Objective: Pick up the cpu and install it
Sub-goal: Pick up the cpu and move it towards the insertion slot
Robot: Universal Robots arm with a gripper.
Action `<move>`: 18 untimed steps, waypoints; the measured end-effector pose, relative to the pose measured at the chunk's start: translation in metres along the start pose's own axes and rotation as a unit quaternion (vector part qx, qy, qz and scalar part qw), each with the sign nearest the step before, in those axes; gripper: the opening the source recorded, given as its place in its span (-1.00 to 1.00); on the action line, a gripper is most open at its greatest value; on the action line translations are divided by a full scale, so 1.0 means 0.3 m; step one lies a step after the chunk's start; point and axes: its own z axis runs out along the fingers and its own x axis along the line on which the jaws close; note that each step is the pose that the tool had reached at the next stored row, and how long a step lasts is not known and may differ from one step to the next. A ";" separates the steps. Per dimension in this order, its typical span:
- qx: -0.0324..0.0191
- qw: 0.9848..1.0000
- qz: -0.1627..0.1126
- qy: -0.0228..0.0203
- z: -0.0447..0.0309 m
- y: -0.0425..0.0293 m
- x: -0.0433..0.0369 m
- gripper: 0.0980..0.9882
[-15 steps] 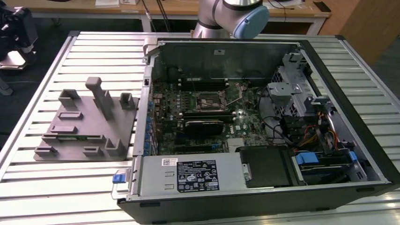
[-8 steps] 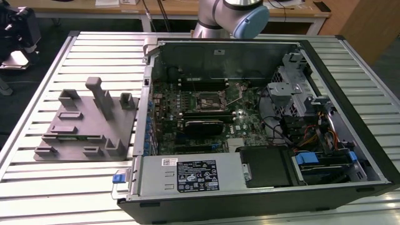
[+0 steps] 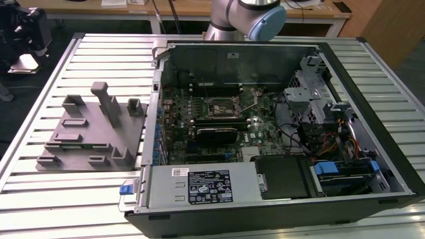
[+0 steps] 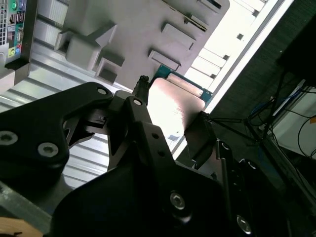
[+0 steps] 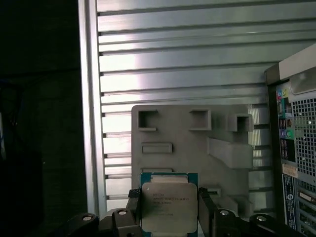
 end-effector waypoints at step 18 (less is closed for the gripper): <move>0.000 1.000 0.000 0.000 -0.002 0.007 -0.091 0.00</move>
